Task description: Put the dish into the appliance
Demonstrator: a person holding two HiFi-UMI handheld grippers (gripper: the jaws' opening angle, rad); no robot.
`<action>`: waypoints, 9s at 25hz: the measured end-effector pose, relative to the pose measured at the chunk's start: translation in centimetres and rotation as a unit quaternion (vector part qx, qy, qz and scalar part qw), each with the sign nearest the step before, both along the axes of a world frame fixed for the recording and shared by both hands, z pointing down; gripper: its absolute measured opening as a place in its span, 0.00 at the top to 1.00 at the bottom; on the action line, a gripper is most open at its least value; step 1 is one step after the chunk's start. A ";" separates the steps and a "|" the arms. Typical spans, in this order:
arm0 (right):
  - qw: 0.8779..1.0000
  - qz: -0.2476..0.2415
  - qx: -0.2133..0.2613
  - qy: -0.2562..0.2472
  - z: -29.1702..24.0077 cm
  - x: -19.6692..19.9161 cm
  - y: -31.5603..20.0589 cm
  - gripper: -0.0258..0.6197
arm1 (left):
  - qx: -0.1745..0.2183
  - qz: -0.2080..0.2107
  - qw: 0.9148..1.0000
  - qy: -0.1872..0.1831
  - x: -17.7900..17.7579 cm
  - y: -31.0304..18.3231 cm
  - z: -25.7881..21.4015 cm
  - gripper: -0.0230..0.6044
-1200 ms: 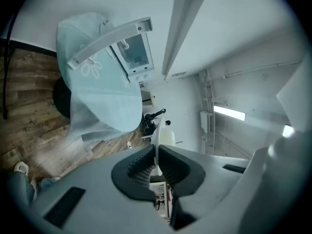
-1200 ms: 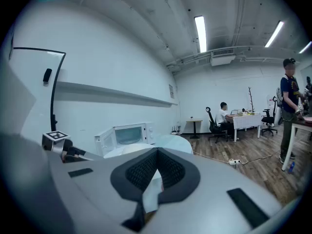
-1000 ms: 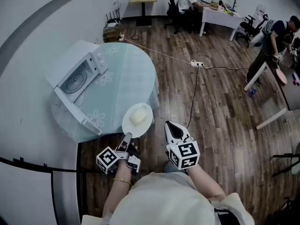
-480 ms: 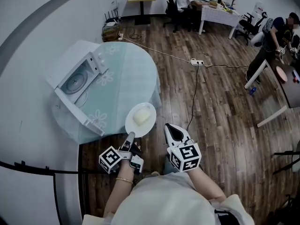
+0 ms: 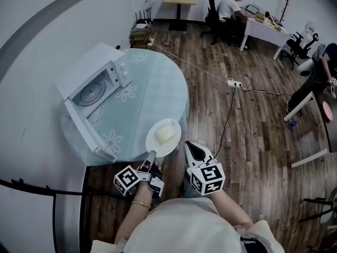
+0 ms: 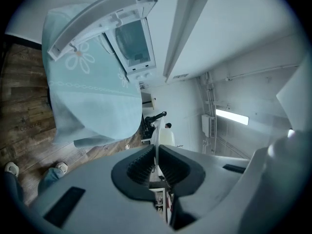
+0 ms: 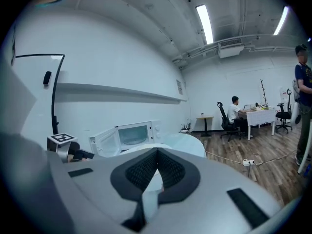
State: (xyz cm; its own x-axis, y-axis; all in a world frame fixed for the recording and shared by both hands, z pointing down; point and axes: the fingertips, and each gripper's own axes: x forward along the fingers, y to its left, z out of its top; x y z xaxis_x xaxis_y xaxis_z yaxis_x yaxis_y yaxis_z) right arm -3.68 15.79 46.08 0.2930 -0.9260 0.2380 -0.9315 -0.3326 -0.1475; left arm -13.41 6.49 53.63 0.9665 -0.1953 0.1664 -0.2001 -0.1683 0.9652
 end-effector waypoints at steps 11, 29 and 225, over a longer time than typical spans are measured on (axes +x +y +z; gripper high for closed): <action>0.996 -0.086 0.001 -0.003 -0.7 7.9 -8.3 0.95 | -0.005 -0.087 0.996 -0.015 5.7 -7.1 0.3 0.91; 0.969 -0.247 -0.003 -0.007 0.0 15.6 -17.8 0.95 | -0.008 -0.268 0.963 -0.007 10.7 -14.0 0.6 0.91; 0.917 -0.392 -0.064 -0.044 4.2 10.2 -18.9 0.95 | 0.200 -0.208 0.932 -0.221 10.5 -12.5 -1.0 0.94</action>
State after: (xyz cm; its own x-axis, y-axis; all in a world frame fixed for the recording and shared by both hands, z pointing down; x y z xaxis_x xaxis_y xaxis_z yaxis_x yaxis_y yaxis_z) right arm 6.50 -3.15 50.27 -0.4763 -0.8065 0.3502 -0.8780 0.4143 -0.2400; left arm -2.88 -6.06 52.64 0.6475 -0.6694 0.3642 -0.6918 -0.3158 0.6494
